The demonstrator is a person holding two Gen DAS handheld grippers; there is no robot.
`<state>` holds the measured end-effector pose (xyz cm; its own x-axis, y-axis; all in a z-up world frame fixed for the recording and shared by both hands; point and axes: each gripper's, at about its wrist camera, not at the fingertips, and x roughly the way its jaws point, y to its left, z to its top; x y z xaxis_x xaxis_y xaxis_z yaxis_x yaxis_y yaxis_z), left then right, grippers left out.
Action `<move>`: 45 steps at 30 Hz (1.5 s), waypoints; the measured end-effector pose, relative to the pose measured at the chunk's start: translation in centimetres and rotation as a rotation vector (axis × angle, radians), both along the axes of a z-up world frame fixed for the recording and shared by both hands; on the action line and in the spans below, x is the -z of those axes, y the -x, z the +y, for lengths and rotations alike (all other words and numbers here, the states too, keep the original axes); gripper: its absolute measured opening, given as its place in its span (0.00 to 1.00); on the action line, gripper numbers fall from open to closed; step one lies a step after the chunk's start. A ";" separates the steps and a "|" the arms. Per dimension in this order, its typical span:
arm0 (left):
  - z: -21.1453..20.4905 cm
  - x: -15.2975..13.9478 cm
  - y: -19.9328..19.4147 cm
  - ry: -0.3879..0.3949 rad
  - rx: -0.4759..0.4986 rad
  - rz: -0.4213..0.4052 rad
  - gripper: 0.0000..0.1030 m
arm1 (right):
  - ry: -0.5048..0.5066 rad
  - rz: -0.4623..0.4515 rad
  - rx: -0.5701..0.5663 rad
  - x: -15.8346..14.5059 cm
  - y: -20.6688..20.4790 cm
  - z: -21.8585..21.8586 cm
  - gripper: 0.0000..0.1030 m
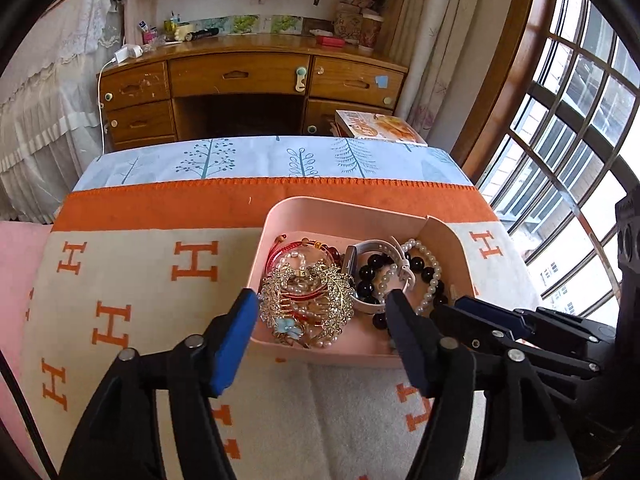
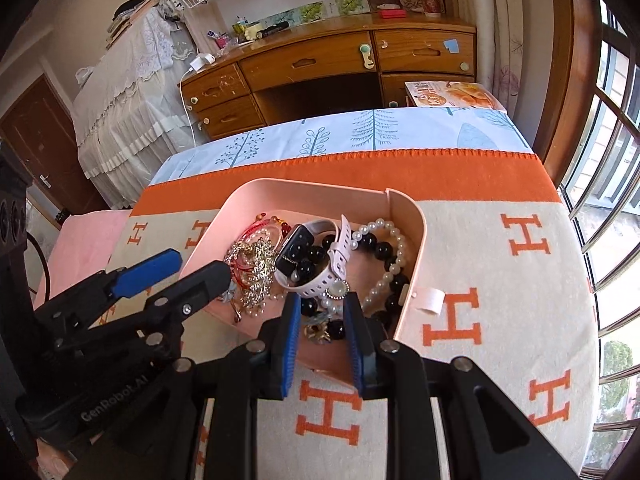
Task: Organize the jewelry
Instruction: 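Carry both clips into the pink box and open both tools, then withdraw both tools from the box toward the charm rings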
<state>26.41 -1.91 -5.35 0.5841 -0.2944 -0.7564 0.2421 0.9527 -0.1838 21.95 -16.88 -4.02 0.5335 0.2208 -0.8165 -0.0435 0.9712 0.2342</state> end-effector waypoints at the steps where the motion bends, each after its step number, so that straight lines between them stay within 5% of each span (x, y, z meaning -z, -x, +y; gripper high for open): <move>1: 0.3 -0.2 0.5 0.014 -0.008 -0.007 0.74 | -0.009 0.001 0.004 0.0 0.4 -0.2 0.22; 20: 2.7 -4.3 10.8 -0.062 -0.077 -0.147 0.82 | -0.070 -0.160 0.025 -4.8 9.4 0.9 0.23; 28: 3.3 -5.6 15.0 -0.085 -0.082 -0.210 0.91 | -0.044 -0.215 0.027 -6.1 13.0 1.4 0.33; 37: 2.8 -4.9 17.2 -0.102 -0.058 -0.200 0.91 | -0.007 -0.189 0.032 -4.3 15.4 1.2 0.34; 45: 3.3 -1.3 18.0 -0.125 -0.026 -0.127 0.91 | 0.026 -0.099 0.065 -0.6 16.3 -0.3 0.34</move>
<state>8.44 1.43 -4.10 0.6835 -0.1866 -0.7057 0.2308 0.9724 -0.0336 5.66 -17.14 -3.45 0.6243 0.1622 -0.7642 -0.0015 0.9785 0.2064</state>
